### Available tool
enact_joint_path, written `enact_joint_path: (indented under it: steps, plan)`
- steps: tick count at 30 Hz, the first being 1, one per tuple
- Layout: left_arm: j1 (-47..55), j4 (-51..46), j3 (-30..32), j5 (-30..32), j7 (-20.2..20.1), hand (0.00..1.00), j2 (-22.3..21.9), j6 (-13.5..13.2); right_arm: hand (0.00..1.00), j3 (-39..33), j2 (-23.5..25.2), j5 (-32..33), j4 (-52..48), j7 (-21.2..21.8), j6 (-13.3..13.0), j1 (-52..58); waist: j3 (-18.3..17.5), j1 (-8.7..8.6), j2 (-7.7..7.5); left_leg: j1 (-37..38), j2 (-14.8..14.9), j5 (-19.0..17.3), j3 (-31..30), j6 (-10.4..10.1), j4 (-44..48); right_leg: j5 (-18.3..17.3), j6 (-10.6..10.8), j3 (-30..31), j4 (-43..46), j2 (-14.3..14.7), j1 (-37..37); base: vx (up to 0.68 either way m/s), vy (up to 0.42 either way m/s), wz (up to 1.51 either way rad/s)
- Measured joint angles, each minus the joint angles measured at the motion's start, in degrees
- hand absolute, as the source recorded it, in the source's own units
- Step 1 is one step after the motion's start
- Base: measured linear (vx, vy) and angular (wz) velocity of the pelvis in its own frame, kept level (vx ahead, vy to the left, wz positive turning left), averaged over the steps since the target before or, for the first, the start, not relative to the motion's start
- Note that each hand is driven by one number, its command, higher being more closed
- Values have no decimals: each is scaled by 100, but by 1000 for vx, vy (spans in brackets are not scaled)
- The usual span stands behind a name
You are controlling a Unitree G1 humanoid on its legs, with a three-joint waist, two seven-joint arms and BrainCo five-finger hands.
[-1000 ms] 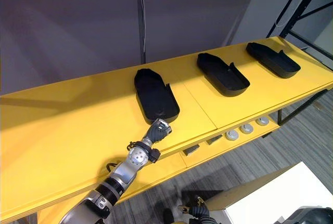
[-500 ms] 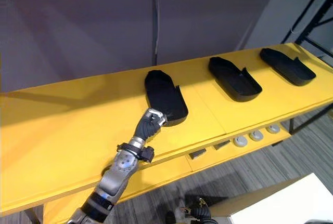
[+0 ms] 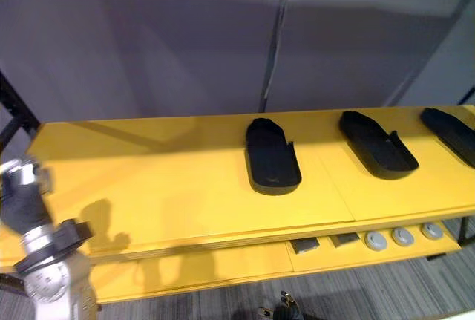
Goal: Walk over and take plastic housings, then place them on the shelf
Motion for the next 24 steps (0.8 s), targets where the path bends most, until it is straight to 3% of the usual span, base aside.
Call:
enact_joint_path:
  steps: [2,6,9,11,16,17,24]
  plan:
    - [265,569,465,-16,356,100,-113,24,0,121,-23,-48,-30,-60,0,37,-37,40,-11,-20,-35,-48,-141,6,22,-101,9,-157,140,-68,21,-38,-8,39]
    - [498,2090,607,-22,411,100,-172,337,0,442,-69,-138,-126,-122,1,37,-149,156,9,-55,-36,-84,-123,56,70,-111,10,-171,155,-76,12,-8,0,5]
    - [513,3557,585,-26,185,100,-193,726,0,513,0,-138,-265,-140,1,32,-159,137,-6,-56,-37,-92,-101,69,93,-113,7,-169,161,-83,13,0,0,0]
    - [497,4619,520,-7,-248,100,-179,999,0,502,6,-137,-348,-140,2,34,-163,131,-13,-56,-46,-68,-87,105,120,-114,9,-166,159,-100,23,0,0,0]
    - [437,6209,141,125,-849,100,-147,1266,0,477,28,-133,-491,-139,2,26,-160,60,-10,-71,-52,-109,-60,59,117,-117,14,-167,148,-117,19,0,0,0]
    - [424,6409,22,238,-935,0,-142,1300,0,441,40,-128,-490,-139,2,34,-157,39,-6,-74,-35,-118,8,61,116,-117,14,-165,145,-116,17,0,0,0]
    - [-62,7090,-538,895,-1152,0,-108,1317,0,166,63,-109,-485,-140,2,62,-98,-1,85,-79,52,-138,381,52,102,-119,18,-96,137,-99,-24,2,0,-7]
